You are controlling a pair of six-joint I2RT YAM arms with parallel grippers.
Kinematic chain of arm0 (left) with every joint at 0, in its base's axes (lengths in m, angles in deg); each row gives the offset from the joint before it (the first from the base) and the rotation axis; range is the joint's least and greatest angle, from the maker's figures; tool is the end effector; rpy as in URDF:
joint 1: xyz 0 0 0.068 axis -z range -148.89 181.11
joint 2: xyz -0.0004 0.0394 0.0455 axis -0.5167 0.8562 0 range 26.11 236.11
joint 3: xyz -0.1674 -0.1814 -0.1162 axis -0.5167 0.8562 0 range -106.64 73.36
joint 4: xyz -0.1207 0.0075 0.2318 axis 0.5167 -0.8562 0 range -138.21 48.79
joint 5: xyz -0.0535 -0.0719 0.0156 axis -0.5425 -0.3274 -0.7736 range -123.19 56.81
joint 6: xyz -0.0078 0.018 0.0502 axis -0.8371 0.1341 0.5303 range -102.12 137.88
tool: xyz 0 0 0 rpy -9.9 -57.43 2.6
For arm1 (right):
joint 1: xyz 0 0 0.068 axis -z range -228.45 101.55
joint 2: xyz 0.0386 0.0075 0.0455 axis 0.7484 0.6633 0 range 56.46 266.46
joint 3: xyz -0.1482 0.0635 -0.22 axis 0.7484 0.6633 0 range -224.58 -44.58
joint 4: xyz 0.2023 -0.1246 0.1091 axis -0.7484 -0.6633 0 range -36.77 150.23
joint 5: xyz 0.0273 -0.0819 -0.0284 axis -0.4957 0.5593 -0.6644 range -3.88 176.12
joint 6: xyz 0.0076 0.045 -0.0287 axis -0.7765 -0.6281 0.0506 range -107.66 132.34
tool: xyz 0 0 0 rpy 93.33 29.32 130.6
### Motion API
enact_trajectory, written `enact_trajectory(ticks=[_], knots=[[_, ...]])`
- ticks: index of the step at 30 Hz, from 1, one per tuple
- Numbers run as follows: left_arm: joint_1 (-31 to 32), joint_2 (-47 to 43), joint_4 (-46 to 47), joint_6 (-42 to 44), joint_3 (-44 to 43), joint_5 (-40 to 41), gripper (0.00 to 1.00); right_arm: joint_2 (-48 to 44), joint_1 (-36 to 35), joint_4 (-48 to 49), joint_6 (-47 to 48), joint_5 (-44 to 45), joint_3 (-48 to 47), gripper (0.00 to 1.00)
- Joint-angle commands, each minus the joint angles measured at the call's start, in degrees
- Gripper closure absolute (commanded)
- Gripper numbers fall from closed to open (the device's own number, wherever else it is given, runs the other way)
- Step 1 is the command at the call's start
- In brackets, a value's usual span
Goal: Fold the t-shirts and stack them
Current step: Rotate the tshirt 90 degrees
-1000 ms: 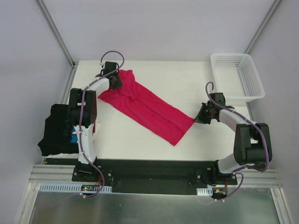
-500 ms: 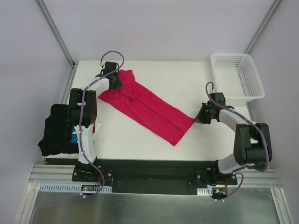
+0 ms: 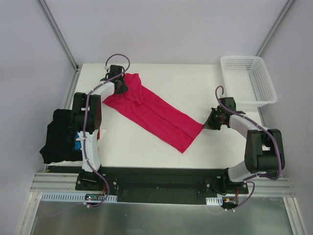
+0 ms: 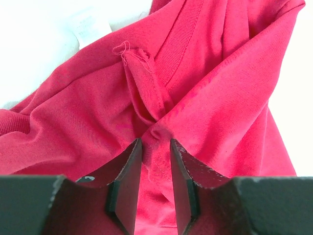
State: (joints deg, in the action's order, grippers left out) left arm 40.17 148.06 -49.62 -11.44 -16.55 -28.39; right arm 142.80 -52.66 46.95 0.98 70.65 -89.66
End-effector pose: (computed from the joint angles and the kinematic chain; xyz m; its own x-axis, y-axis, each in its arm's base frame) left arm 0.4770 -0.0731 0.1873 -0.6047 -0.3977 -0.6900 -0.2317 0.9168 -0.3253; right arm 0.2882 0.0307 0.1721 -0.8409 0.1285 -0.5258 -0.0605 0.9430 0.3272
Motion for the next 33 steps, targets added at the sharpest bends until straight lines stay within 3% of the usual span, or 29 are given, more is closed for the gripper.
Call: enact_trajectory(ticks=[1, 12, 16, 20, 33], knots=[[0.5, 0.0, -0.3, -0.3, 0.9, 0.1, 0.71, -0.5, 0.7, 0.3, -0.2, -0.2, 0.5, 0.99], [0.8, 0.1, -0.4, -0.5, 1.2, -0.1, 0.75, -0.3, 0.7, 0.4, -0.2, 0.0, 0.9, 0.99], [0.9, 0.1, -0.3, -0.4, 0.7, 0.0, 0.82, -0.2, 0.7, 0.6, -0.3, -0.2, 0.8, 0.99], [0.9, 0.2, -0.4, -0.4, 0.7, 0.1, 1.0, -0.3, 0.7, 0.6, -0.2, -0.1, 0.8, 0.99], [1.0, -5.8, -0.7, 0.8, 2.0, 1.1, 1.0, -0.3, 0.7, 1.1, -0.3, -0.3, 1.1, 0.99]])
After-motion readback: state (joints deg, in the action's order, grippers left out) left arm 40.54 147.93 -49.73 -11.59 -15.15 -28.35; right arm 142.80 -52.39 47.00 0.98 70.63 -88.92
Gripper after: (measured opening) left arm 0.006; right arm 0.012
